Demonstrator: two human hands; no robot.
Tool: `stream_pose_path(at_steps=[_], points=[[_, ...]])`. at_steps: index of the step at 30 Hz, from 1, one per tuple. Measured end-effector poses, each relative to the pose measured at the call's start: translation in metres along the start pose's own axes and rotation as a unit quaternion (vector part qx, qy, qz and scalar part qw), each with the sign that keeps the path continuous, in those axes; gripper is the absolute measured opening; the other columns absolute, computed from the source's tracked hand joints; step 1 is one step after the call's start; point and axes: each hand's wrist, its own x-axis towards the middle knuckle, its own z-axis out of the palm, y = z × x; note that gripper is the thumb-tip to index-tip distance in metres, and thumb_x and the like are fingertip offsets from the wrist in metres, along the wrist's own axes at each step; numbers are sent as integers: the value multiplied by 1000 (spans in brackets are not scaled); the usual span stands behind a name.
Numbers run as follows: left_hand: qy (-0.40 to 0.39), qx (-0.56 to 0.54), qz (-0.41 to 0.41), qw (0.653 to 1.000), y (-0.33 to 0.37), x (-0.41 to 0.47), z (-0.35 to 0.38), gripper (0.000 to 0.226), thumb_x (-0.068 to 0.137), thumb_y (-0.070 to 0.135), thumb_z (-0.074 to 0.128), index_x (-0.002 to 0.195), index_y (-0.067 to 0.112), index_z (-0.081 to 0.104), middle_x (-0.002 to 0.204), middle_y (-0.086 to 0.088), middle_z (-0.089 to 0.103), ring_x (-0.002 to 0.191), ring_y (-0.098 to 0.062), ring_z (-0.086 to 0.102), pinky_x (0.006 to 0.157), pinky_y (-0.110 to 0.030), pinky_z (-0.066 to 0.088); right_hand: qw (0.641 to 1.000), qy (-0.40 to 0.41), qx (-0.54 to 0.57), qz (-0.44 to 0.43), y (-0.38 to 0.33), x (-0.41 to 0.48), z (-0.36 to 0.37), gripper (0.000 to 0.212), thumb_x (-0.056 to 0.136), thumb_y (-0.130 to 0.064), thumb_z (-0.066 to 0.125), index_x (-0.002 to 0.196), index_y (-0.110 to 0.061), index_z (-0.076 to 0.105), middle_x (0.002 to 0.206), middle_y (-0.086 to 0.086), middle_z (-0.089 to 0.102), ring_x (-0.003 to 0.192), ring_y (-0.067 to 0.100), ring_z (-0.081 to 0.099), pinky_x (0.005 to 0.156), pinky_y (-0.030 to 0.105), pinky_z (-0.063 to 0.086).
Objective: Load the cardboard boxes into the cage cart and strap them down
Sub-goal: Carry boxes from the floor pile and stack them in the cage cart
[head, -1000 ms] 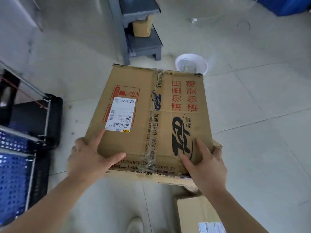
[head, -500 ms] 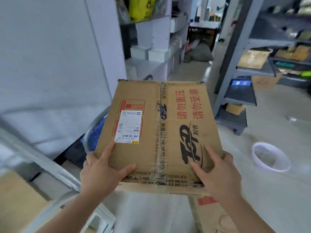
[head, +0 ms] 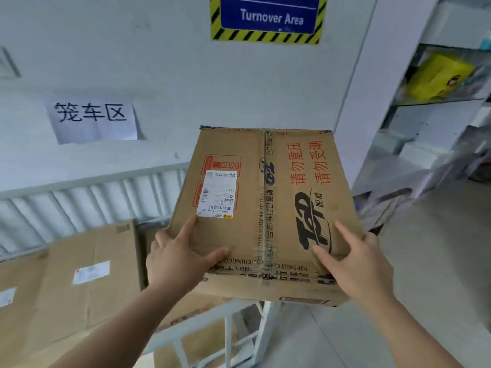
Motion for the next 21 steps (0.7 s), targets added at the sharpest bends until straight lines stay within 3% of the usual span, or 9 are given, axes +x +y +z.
stream_pose_path(at_steps=[10,21], points=[[11,34,-102,994,-150,84,-72,110,48,95,46,144,50,16,122,-11,40,113,-32,49,92,-41,48,990,-105,-10,-89,-167,35,119,82,71,-75,54,142,-42,32,124,5,44,98,21,57,78,33,48],[-71,47,-194,977,-234,173,-27,103,56,90,49,144,48,20,129,-12,40,121,-31,43,94,-38,43,970,-216,-61,-97,-226,100,251,80,74,-72,54,144,-39,32,133,6,42,101,21,58,67,26,43]])
